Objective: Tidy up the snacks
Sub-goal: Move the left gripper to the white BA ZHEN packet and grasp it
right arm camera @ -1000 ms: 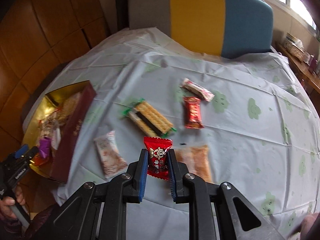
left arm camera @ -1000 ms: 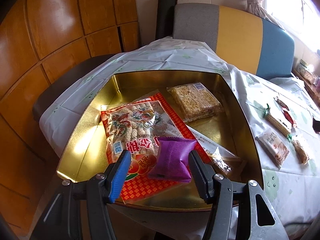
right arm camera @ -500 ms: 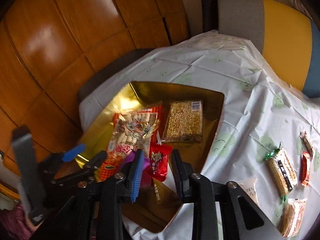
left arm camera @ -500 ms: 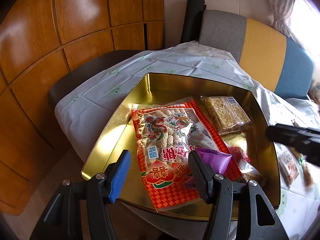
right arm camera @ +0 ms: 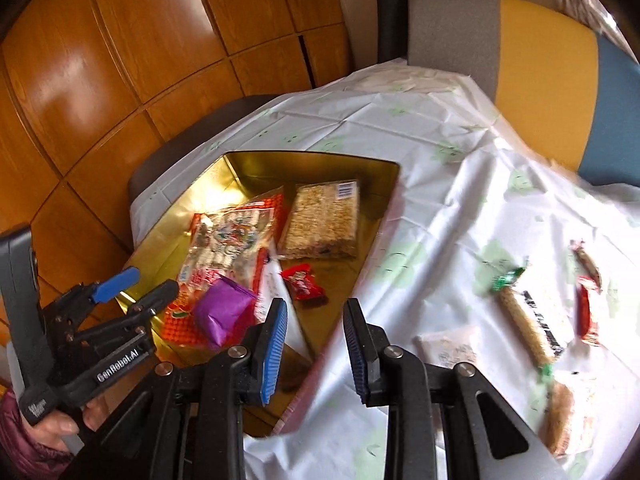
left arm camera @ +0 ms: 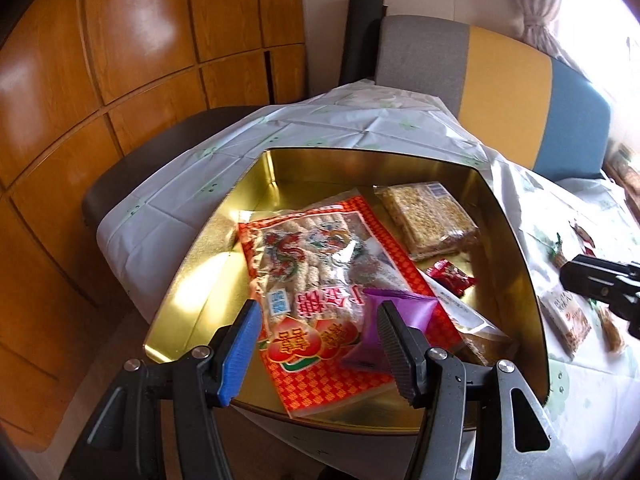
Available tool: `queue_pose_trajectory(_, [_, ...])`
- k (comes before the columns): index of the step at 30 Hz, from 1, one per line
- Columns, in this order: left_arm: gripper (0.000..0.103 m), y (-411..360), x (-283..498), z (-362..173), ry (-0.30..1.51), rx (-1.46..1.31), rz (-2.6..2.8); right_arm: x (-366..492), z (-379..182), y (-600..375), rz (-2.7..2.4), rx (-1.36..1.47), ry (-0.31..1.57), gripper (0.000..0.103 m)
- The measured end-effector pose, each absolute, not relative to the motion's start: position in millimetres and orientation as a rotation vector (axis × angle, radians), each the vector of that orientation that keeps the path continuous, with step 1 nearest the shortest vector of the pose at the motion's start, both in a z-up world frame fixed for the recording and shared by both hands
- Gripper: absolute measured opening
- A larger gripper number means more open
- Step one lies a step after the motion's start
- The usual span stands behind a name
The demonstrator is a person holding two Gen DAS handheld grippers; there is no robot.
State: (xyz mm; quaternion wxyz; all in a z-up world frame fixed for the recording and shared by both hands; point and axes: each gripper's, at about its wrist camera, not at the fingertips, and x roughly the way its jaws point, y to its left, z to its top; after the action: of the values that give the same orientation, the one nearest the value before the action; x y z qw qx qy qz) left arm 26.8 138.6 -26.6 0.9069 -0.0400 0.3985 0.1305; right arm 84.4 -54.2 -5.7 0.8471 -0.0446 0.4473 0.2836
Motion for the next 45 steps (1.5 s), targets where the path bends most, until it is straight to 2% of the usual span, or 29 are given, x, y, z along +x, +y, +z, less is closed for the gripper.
queue_pose_trajectory(6, [0.060,122,26,-24,0.823,-0.040,0.237,82,-1,-87,0.529,-0.102,0.927,0.034])
queue_pose_trajectory(24, [0.061,76,30,-18,0.823,0.072,0.159,88,5,-231,0.213,-0.082,0.927,0.034])
queue_pose_trajectory(29, [0.060,57,34,-13,0.815,0.100,0.105,96,-7,-281,0.056,-0.049,0.956,0.034])
queue_pose_trajectory(35, [0.060,25,47,-8,0.845,0.090,-0.023,108,-25,-333,-0.153,0.117,1.060,0.034])
queue_pose_trajectory(41, [0.052,-12,66,-9,0.927,0.054,-0.149,107,-22,-337,-0.148,0.154,1.057,0.034])
queue_pose_trajectory(42, [0.047,-19,69,-11,0.949,0.035,-0.170,107,-21,-336,-0.142,0.152,1.057,0.034])
queue_pose_trajectory(45, [0.047,-35,80,-18,1.020,-0.006,-0.222,106,-19,-332,-0.133,0.146,1.052,0.034])
